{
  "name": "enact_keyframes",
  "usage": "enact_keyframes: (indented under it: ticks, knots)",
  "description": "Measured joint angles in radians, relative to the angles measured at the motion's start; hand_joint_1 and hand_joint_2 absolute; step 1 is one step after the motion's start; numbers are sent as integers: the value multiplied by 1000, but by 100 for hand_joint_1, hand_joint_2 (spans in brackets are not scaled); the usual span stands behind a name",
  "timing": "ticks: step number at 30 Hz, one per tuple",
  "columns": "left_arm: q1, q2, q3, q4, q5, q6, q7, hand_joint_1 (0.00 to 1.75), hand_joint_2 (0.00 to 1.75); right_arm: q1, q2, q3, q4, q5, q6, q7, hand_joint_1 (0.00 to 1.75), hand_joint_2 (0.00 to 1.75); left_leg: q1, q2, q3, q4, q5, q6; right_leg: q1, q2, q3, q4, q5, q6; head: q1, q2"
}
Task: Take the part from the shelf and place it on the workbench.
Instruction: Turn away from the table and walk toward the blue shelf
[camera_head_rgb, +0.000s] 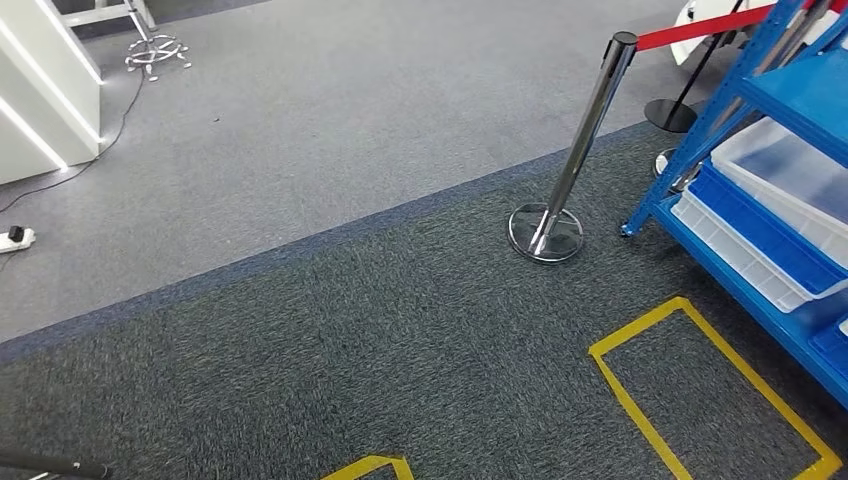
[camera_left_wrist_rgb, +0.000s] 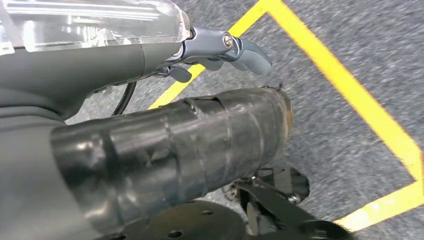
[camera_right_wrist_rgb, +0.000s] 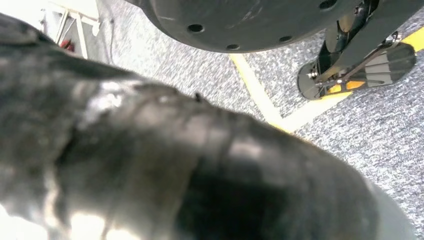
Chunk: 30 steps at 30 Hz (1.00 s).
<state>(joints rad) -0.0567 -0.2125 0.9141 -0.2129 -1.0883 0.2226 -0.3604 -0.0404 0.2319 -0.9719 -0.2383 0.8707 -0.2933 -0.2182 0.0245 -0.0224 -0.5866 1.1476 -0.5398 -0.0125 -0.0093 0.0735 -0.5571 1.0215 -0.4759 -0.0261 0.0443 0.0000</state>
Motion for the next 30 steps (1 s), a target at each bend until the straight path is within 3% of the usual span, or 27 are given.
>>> enact_keyframes:
  ticks: [2, 3, 5, 6, 8, 10, 11, 12, 13, 14, 16, 18, 20, 22, 23, 25, 27, 28, 30]
  knots:
    - [0, 0, 0, 0, 0, -1, -6, 0, 0, -3, 0, 1, 0, 2, 1, 0, 0, 0, 3, -46, 40, -101, 35, 4, 0, 23, -9, 13, -5, 12, 0, 0]
    - [-1, 0, 1, 0, 1, -2, -8, 0, 0, -3, 0, 1, 0, 3, 1, 0, 0, 0, 2, -59, 46, -117, 35, 7, 0, 33, -14, 16, -5, 19, 0, 0]
    - [-4, -1, 1, 0, 1, -2, -10, 0, 0, -2, 0, 1, 1, 6, 1, 0, 0, 0, 0, -41, 47, -121, 38, 19, -2, 52, -21, 13, 1, 32, 0, 0]
    - [-5, -1, 1, 0, 1, -3, -11, 0, 0, 0, -1, 2, 1, 7, 1, 0, 0, 0, 1, -29, 48, -126, 42, 26, -2, 47, -25, 17, -2, 37, 1, 0]
    - [-5, -1, 1, 0, 1, -3, -15, 0, 0, 0, -1, 3, 2, 11, 3, 0, 0, 0, 2, -1, 51, -137, 49, 41, -2, 1, -51, 74, -39, 45, 3, 0]
    - [-3, -1, 1, 0, 1, -5, -18, 0, 0, -2, -1, 5, 2, 15, 10, 0, 0, 0, -2, 27, 51, -139, 50, 48, -2, -50, -111, 198, -104, 51, 5, 0]
    - [-1, -1, 1, 0, 0, -6, -18, 0, 0, -3, -1, 7, 3, 17, 13, 0, 0, 0, -5, 42, 51, -139, 48, 48, -3, -59, -139, 256, -125, 53, 5, 0]
    - [-1, -1, 1, 0, 0, -6, -18, 0, 0, -2, -1, 8, 3, 18, 15, 0, 0, 0, -6, 56, 51, -138, 47, 49, -4, -64, -154, 286, -128, 55, 5, 0]
    - [-1, -1, 1, 0, 0, -6, -19, 0, 0, -2, -1, 9, 3, 19, 16, 0, 0, 0, -7, 70, 52, -138, 45, 49, -4, -67, -148, 276, -111, 54, 5, 0]
    - [-2, -2, 1, 0, 0, -6, -19, 0, 0, -1, -1, 9, 4, 20, 16, 0, 0, 0, -7, 81, 55, -137, 42, 48, -3, -74, -120, 225, -79, 52, 5, 0]
    - [-4, -2, 1, 0, -1, -6, -19, 0, 0, -1, -2, 11, 4, 22, 17, 1, 0, 0, -9, 101, 63, -137, 36, 43, 4, -111, -43, 81, -22, 41, 5, 0]
    - [-5, -3, 1, 0, -1, -6, -20, 0, 0, -4, -2, 13, 4, 25, 17, 2, 0, 0, -12, 117, 69, -137, 31, 34, 14, -136, -7, 10, -7, 27, 4, 0]
    - [-9, -4, 1, 0, -1, -6, -20, 0, 0, -4, -3, 15, 5, 29, 17, 4, 0, 0, -13, 133, 76, -141, 30, 23, 17, -122, -9, 3, -7, 17, 4, 0]
    - [-13, -5, 1, 0, -1, -6, -19, 0, 0, -3, -3, 16, 6, 32, 18, 8, 0, 0, -13, 114, 77, -127, 13, 12, 10, -102, -3, -9, 1, 4, 4, 0]
    - [-13, -5, 1, 0, -2, -6, -19, 0, 0, -4, -2, 17, 6, 33, 18, 9, 0, 0, -12, 90, 65, -95, -9, 8, 6, -92, -1, -16, 6, -1, 3, 0]
    - [-11, -4, 1, 0, -2, -6, -19, 0, 0, -6, -2, 18, 6, 34, 19, 11, 0, 0, -10, 44, 7, 26, -75, 5, 4, -72, -2, -18, 10, -8, 3, 0]
    - [-7, -4, 1, 0, -2, -6, -18, 0, 0, -6, -2, 19, 7, 34, 19, 11, 0, 0, -9, 32, -46, 132, -107, 2, 5, -47, -4, -16, 10, -9, 2, 0]
    - [-5, -4, 1, 0, -2, -6, -18, 0, 0, -6, -2, 19, 7, 35, 19, 11, 0, 0, -9, 30, -51, 136, -93, 2, 5, -32, -4, -14, 9, -9, 2, 0]
    - [-3, -4, 1, 0, -2, -6, -18, 0, 0, -5, -2, 21, 8, 35, 19, 12, 0, 0, -5, 17, -8, 31, -18, 3, 4, -3, -4, -6, 6, -5, 2, 0]
